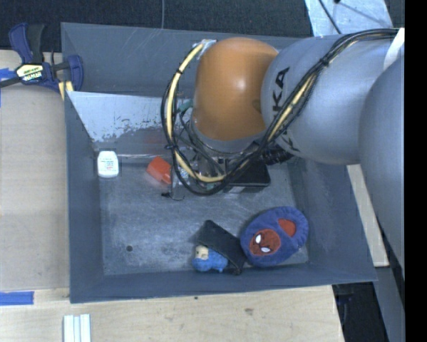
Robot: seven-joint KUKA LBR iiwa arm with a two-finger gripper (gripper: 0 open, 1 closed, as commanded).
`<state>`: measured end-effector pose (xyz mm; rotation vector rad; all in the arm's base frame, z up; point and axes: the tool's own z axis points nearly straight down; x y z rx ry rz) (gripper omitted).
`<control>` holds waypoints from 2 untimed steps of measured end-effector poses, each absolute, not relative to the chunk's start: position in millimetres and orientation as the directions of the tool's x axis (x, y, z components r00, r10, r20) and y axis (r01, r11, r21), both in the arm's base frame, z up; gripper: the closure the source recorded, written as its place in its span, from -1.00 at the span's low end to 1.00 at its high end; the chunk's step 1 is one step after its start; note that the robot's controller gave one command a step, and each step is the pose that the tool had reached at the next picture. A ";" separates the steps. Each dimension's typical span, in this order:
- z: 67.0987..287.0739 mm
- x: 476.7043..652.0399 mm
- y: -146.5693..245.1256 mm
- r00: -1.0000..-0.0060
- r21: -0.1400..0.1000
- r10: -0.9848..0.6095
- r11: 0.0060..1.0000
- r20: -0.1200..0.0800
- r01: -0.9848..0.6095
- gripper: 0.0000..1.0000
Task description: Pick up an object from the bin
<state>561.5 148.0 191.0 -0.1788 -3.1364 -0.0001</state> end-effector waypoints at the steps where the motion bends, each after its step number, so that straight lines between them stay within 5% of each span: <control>1: 281.7 605.9 112.7 -0.994 0.002 0.112 0.994 -0.014 0.112 1.00; 2: 193.9 600.4 133.8 -0.996 -0.001 0.090 0.996 0.005 0.090 1.00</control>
Offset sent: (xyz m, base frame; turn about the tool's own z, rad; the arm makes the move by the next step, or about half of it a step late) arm 0.0406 -0.0328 0.0845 -0.0050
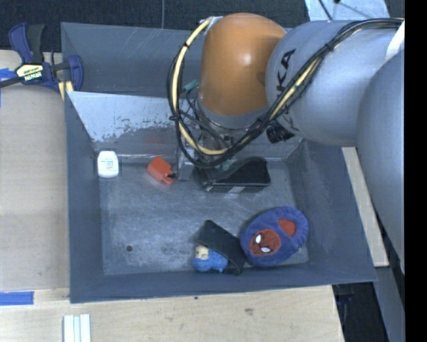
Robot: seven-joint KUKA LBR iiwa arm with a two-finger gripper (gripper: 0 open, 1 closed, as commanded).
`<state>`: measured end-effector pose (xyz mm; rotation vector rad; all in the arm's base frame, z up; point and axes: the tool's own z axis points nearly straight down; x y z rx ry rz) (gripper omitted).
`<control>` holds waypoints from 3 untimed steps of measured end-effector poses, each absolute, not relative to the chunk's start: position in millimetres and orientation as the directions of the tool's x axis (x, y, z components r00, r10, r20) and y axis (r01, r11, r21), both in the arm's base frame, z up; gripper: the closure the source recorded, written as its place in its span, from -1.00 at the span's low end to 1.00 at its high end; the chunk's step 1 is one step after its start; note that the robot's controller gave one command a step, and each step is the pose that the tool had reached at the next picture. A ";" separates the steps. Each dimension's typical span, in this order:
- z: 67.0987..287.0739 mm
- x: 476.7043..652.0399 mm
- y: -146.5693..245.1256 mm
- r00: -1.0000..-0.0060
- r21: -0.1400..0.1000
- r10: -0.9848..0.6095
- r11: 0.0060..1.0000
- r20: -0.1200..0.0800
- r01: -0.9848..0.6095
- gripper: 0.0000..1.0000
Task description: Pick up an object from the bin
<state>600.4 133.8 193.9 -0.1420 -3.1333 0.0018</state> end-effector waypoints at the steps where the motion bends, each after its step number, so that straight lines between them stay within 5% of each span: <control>1: 168.5 551.4 201.0 -0.961 0.001 0.278 0.961 0.002 0.278 1.00; 2: 261.8 495.4 161.5 -0.971 0.004 0.238 0.971 -0.008 0.238 1.00; 3: 194.8 546.1 233.8 -0.998 0.002 0.059 0.998 -0.001 0.059 1.00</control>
Offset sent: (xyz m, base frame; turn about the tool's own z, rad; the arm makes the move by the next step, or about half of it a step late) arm -0.0479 0.0649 -0.0246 0.1956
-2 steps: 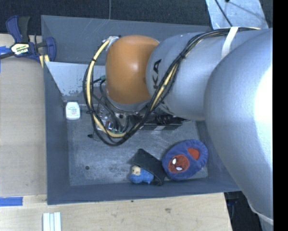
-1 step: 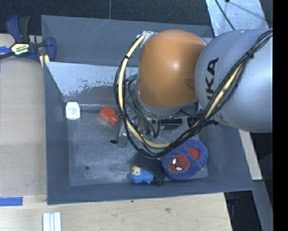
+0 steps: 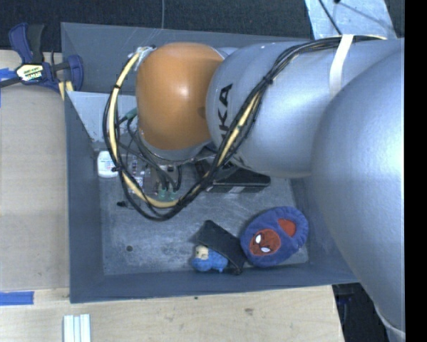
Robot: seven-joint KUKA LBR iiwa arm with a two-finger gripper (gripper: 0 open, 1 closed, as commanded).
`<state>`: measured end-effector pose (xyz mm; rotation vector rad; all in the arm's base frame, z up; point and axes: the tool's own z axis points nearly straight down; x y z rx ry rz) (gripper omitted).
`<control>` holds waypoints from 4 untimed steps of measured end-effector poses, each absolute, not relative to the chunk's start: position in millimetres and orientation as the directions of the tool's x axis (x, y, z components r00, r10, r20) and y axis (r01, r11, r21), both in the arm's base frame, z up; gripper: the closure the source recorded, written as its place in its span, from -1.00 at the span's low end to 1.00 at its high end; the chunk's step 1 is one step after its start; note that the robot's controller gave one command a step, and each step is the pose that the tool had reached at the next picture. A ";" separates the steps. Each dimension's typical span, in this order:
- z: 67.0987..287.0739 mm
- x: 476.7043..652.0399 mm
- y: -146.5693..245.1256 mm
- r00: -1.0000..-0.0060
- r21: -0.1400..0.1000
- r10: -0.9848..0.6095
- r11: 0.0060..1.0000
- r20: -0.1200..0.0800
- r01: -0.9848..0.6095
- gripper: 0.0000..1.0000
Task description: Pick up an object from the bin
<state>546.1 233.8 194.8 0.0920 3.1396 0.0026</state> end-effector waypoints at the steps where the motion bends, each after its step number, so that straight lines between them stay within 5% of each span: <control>1: 197.4 547.1 232.2 -0.998 0.002 0.061 0.998 -0.004 0.061 -1.00; 2: 83.6 585.3 176.3 -1.000 -0.003 -0.018 1.000 0.003 -0.018 -1.00; 3: 76.8 619.2 119.9 -1.000 -0.003 -0.017 1.000 -0.005 -0.017 -1.00; 4: 77.4 618.0 124.5 -1.000 0.001 -0.022 1.000 -0.004 -0.022 1.00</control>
Offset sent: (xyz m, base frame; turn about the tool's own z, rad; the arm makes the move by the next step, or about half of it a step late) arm 0.0000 0.0000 0.0000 0.0000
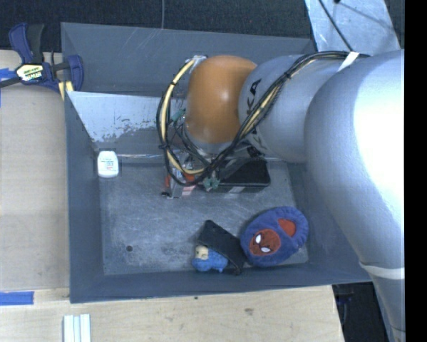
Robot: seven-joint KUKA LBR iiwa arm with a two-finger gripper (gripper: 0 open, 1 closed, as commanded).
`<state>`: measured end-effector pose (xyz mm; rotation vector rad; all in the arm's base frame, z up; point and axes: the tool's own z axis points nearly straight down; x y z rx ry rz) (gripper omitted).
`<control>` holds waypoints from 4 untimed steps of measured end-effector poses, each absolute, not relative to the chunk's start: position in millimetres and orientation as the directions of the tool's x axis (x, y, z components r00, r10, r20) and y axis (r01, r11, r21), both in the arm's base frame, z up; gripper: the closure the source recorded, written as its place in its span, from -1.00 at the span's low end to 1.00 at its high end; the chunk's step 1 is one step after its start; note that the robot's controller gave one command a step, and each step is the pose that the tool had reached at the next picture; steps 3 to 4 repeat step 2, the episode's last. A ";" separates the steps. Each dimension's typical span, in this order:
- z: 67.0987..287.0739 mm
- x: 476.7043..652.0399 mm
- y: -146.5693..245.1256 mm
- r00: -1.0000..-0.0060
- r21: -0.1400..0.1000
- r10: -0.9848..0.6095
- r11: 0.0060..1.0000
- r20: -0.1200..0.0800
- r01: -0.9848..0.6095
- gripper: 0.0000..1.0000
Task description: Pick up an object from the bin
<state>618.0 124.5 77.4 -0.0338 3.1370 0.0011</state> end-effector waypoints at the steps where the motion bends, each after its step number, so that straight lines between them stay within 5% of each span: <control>1: 199.2 586.8 124.0 -1.000 0.002 -0.023 1.000 -0.011 -0.023 1.00; 2: 231.6 600.3 104.6 -1.000 0.000 -0.023 1.000 -0.009 -0.023 1.00; 4: 231.6 600.3 104.6 -1.000 0.000 -0.023 1.000 -0.009 -0.023 1.00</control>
Offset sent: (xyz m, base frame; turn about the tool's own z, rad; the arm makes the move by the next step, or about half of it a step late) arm -0.0333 -0.0002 0.1159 -0.0012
